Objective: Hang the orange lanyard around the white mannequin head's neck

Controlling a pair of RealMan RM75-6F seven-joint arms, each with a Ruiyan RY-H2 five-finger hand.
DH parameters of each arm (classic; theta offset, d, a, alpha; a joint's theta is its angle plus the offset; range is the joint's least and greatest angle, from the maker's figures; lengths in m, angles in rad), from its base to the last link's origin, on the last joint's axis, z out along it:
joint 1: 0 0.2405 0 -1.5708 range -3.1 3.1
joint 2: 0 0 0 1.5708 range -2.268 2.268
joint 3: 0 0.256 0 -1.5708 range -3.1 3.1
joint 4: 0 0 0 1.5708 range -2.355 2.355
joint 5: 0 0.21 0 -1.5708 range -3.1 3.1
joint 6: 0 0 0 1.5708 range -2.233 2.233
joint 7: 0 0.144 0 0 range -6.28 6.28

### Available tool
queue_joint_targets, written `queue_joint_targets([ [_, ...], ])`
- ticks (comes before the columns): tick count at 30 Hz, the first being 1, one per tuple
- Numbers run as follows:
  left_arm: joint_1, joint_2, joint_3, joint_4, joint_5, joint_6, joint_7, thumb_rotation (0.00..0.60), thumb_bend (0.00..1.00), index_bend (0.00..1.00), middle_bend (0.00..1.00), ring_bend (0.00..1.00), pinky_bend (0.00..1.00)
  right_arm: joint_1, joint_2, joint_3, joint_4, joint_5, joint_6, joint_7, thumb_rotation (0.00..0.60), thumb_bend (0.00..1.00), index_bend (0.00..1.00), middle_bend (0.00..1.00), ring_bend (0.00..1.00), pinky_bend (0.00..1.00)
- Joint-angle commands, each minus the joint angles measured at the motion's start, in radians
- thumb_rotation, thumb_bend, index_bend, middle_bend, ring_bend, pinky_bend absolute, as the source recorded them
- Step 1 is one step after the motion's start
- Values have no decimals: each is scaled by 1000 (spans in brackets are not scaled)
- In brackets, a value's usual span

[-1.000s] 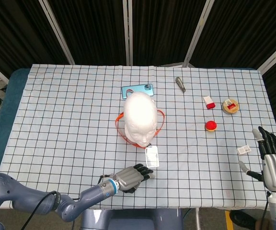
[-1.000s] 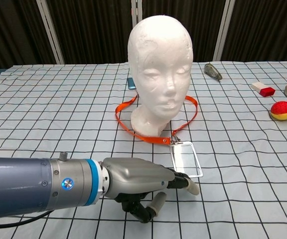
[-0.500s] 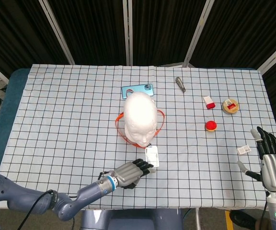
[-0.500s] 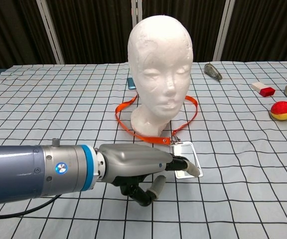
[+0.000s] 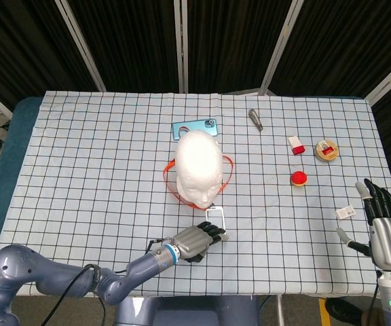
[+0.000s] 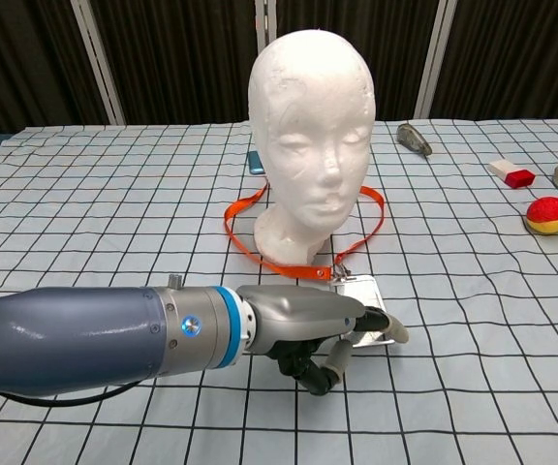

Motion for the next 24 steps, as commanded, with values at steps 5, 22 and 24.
queue_joint_targets([
  [5,-35,36,33,-57,-55,-4,49,600,1000,0,0,0,0,0,-2,-1,-3,-8,1,-3,600,123,74,0,0,0],
  [22,-47,126,116,-220,-22,-4,68,600,1000,0,0,0,0,-5,-2,1,-9,-15,8,-11,600,122,73,0,0,0],
  [24,-46,135,122,-233,-12,-2,65,600,1000,0,0,0,0,-5,-1,0,-9,-16,7,-10,600,122,74,0,0,0],
])
